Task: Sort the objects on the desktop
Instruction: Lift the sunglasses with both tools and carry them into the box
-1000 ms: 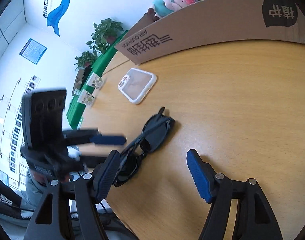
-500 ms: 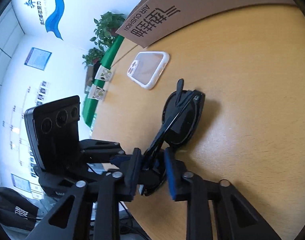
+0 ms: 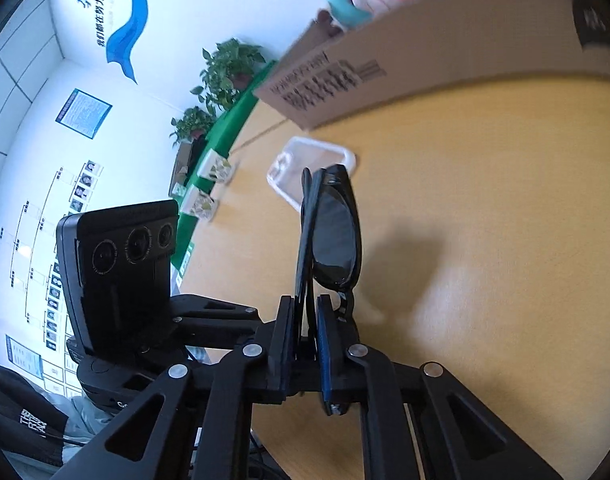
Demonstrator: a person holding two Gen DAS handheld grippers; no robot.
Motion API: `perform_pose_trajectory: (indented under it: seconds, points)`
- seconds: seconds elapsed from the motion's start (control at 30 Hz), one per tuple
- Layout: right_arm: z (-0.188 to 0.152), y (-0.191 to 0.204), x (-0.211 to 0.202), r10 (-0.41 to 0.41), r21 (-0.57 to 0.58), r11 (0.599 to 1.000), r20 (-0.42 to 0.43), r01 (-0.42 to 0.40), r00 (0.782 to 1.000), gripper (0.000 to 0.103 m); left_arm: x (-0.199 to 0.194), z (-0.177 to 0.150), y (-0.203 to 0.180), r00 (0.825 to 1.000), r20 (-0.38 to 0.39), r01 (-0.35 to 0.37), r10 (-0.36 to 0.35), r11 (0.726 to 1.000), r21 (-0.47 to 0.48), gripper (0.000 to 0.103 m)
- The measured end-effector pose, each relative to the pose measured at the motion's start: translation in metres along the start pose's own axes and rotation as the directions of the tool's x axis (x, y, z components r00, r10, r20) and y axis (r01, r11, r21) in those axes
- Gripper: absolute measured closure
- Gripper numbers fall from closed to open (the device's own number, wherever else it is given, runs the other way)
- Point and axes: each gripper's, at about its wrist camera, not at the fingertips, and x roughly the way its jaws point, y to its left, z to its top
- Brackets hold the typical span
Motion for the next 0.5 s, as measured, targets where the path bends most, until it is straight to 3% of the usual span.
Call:
perform_pose_trajectory:
  seconds: [0.27, 0.5]
  points:
    - [0.049, 0.025, -0.043, -0.025, -0.094, 0.995, 0.13, 0.038, 0.991, 0.093, -0.024, 0.057, -0.027, 0.986, 0.16, 0.025, -0.039, 0.996, 0.09, 0.094]
    - [0.12, 0.042, -0.077, -0.031, -0.186, 0.98, 0.229, 0.075, 0.973, 0.093, -0.049, 0.123, -0.043, 0.964, 0.264, -0.031, -0.015, 0.985, 0.169, 0.094]
